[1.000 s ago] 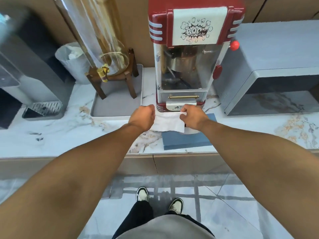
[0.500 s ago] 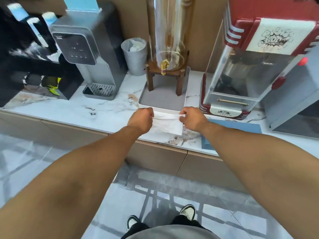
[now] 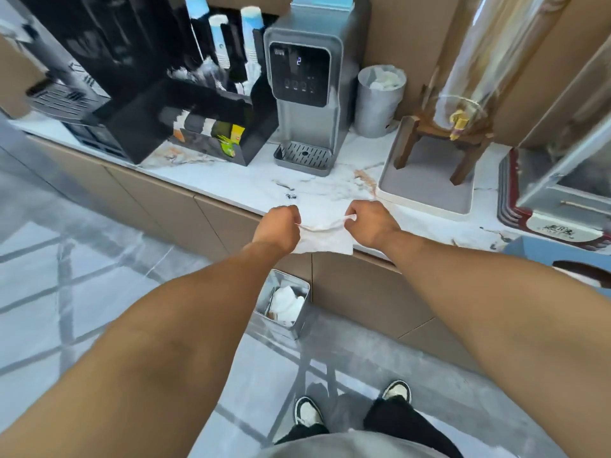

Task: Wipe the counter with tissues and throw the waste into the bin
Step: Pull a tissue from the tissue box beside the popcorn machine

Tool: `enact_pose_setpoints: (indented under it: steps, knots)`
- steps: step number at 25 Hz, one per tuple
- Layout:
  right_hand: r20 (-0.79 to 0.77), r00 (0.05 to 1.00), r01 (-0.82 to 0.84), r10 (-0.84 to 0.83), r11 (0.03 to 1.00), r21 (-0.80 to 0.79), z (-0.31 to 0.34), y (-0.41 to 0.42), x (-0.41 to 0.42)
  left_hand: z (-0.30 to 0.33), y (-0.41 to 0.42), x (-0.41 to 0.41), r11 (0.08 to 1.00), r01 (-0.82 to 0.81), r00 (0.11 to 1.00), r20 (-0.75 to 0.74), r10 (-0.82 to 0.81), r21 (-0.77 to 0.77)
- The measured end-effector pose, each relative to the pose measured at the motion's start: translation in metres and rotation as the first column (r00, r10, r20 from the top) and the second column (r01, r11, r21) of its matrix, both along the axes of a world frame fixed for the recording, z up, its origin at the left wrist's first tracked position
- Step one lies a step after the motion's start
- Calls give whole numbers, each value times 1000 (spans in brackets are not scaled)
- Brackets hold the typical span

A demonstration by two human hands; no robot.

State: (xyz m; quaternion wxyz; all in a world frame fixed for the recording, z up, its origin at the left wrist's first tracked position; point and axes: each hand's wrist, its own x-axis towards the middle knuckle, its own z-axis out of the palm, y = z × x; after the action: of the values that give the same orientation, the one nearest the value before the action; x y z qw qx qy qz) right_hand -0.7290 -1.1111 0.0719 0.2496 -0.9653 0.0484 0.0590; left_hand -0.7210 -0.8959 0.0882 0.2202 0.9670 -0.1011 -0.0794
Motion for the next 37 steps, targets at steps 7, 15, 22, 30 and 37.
enact_pose_setpoints:
  steps: [7,15,22,30,37]
  knots:
    - [8,997,-73,73,997,33,1,57,48,-2,66,42,995,-100,995,28,100,-4]
    - [-27,999,-42,45,994,99,-19,64,142,-12,77,133,992,-123,992,-12,123,-3]
    - [-110,994,46,-25,979,201,-42,49,212,-27,66,215,994,-98,991,-86,101,38]
    - [-185,961,244,-206,946,214,-78,40,245,-61,50,289,999,31,981,-192,-38,-38]
    - [-280,850,501,-446,848,171,-103,51,241,-97,47,318,949,304,925,-214,-315,-85]
